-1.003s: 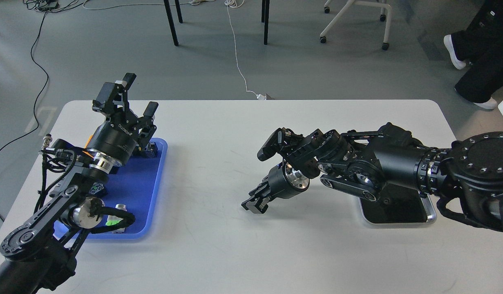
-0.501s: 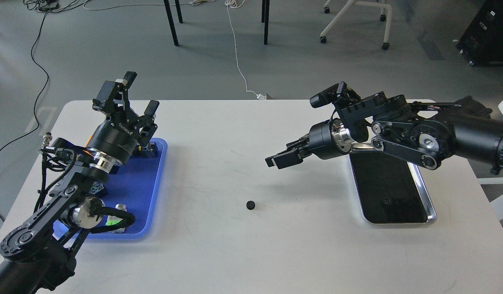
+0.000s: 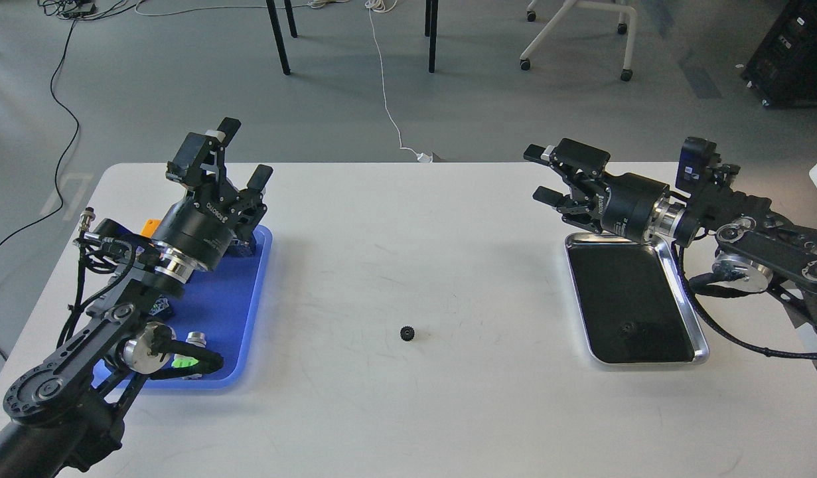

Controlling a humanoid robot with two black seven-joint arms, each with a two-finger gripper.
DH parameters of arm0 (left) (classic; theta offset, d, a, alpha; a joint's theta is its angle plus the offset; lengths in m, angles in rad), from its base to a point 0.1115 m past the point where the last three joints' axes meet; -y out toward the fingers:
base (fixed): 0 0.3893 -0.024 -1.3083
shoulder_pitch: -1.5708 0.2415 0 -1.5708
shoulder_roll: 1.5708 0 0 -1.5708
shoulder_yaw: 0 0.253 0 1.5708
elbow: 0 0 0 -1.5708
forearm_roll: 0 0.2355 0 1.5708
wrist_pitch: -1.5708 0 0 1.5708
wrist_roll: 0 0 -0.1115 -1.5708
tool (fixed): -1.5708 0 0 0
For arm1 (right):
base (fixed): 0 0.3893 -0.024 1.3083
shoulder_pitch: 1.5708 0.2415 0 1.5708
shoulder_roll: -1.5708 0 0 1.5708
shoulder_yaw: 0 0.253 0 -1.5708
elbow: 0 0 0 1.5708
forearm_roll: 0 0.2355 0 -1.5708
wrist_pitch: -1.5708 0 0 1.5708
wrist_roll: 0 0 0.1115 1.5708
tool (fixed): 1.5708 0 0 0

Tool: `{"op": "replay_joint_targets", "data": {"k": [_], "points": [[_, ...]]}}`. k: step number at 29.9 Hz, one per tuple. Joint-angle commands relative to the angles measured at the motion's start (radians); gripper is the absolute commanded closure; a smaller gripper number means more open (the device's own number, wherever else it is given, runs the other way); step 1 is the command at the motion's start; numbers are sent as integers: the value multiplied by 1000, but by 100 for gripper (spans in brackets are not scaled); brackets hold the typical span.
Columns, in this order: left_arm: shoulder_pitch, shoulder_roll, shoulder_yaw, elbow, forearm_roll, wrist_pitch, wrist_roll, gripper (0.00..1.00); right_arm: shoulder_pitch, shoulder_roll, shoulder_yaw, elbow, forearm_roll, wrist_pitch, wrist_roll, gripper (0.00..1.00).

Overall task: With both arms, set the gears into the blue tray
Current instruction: 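Retract the right gripper back above the metal tray, then reach the left gripper to the black part and grasp it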

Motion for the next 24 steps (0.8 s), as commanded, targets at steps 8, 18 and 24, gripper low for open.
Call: {"op": "replay_joint_targets", "data": {"k": [8,18,24], "points": [[-144,161,279,-142,744,-109,-74,2,-188,18,219,-57,308,12,0,4],[-468,167,624,-134,1267,-186,-74,3,-239,11,273,-57,411,40,0,4],[-575,84,747,-44,1267,-190,-74,4,-292,11,287,-62,431,106,0,4]]}}
